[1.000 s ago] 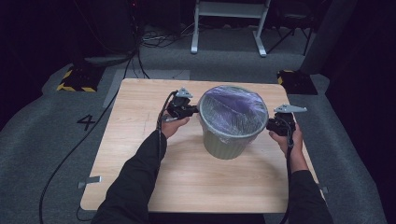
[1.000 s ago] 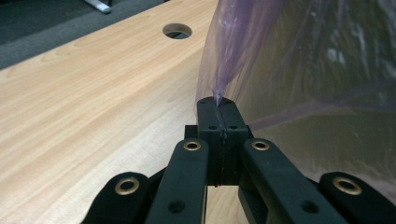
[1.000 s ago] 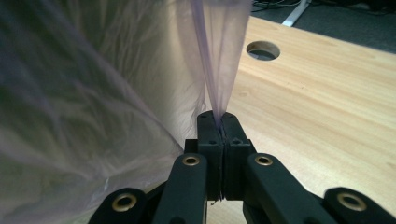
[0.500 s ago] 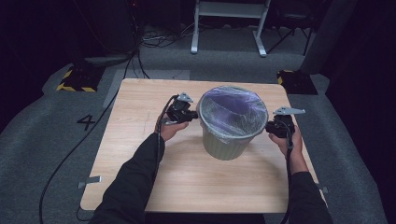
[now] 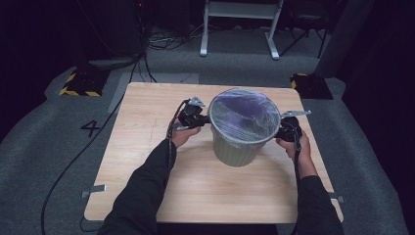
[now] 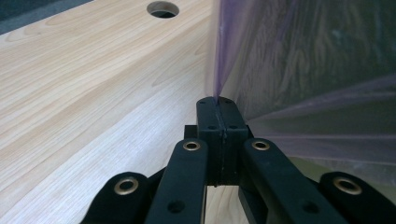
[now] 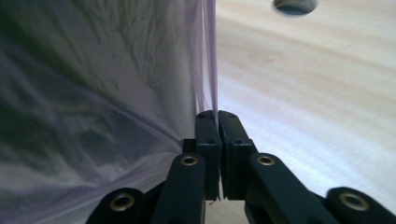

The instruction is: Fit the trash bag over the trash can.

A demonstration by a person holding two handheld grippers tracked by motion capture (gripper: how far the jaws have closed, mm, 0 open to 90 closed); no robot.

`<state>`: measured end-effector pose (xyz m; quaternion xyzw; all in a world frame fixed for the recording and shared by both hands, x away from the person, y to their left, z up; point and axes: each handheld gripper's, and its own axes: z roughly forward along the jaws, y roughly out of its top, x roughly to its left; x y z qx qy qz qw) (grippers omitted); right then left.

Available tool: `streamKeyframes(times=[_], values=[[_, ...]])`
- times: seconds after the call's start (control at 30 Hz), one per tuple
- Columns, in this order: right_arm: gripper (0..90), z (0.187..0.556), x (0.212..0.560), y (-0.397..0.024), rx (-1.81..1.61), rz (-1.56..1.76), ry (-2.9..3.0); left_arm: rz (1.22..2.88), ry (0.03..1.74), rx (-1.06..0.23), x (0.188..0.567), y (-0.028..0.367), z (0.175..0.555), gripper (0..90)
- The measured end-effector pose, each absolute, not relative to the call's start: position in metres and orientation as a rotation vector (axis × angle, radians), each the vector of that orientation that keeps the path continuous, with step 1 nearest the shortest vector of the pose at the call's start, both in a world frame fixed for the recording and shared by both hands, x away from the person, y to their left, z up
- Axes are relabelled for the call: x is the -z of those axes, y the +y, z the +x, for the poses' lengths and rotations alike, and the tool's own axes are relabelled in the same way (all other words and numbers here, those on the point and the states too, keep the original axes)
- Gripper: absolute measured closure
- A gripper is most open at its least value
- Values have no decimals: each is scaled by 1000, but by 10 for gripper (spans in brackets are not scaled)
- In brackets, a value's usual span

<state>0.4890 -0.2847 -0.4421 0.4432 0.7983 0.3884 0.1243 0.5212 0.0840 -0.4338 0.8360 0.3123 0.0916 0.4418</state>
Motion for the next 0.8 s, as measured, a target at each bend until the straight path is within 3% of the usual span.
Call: streamKeyframes(times=[0.03,0.1,0.17,0.23,0.47,0.63,0.8], values=[[842,486,443,-285,-1126,1272,2325,2069,776,-222,433,87,520,889],[732,480,442,-287,-1117,1222,2304,2049,762,-250,432,93,514,764],[697,472,441,-292,-1100,1212,2265,2049,746,-294,430,100,507,708],[595,465,438,-299,-1108,1186,2216,2024,756,-312,427,109,501,638],[401,435,420,-320,-1136,1074,2134,1977,688,-358,416,128,476,320],[322,413,414,-324,-1164,970,2117,1963,623,-310,414,137,460,192],[291,387,410,-313,-1222,829,2102,1967,541,-312,411,135,443,179]])
